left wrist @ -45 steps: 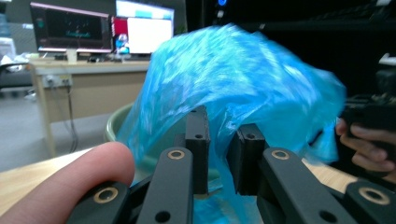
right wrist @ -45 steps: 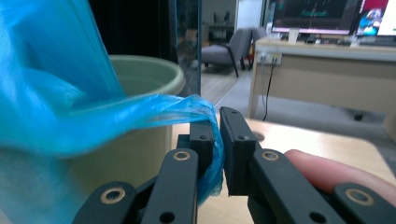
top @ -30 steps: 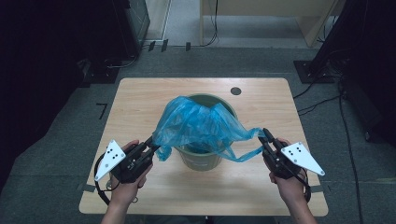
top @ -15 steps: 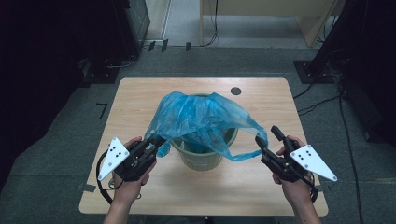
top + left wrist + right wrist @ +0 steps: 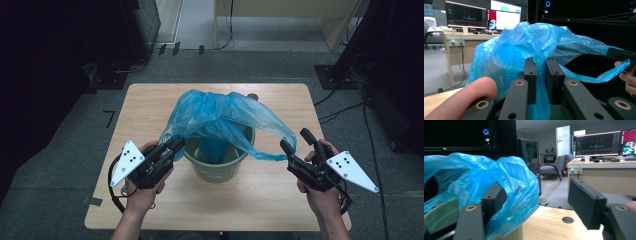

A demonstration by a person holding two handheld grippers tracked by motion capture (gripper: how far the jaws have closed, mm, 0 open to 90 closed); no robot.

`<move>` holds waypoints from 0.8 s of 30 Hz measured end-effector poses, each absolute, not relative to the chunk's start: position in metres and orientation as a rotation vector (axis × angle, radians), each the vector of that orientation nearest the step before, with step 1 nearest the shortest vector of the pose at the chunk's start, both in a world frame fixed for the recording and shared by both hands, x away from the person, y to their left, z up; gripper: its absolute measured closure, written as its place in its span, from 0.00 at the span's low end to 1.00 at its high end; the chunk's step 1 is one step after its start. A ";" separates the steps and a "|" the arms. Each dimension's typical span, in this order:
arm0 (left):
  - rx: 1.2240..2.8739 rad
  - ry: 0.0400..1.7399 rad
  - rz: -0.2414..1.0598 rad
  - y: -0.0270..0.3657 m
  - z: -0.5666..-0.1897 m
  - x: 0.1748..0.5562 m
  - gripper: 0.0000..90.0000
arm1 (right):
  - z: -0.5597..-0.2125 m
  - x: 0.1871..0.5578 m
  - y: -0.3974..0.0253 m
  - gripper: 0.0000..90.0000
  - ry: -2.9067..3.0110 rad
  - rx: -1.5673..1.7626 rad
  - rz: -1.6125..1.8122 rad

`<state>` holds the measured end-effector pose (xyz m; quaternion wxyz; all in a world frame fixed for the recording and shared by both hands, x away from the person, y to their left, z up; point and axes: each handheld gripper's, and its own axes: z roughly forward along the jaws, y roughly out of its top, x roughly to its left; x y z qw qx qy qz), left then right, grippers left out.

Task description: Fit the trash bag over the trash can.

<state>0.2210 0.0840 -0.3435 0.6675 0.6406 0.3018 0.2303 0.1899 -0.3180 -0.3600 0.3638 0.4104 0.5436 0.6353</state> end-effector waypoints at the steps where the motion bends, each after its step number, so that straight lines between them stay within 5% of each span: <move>1: 1.449 0.677 0.518 0.082 -0.343 0.221 0.90 | -0.359 0.190 -0.317 0.33 1.401 1.051 1.639; 7: 1.459 0.661 0.513 0.073 -0.339 0.222 0.90 | -0.354 0.191 -0.312 0.17 1.394 1.040 1.655; 24: 1.464 0.632 0.509 0.064 -0.330 0.223 1.00 | -0.334 0.199 -0.284 0.16 1.409 0.968 1.685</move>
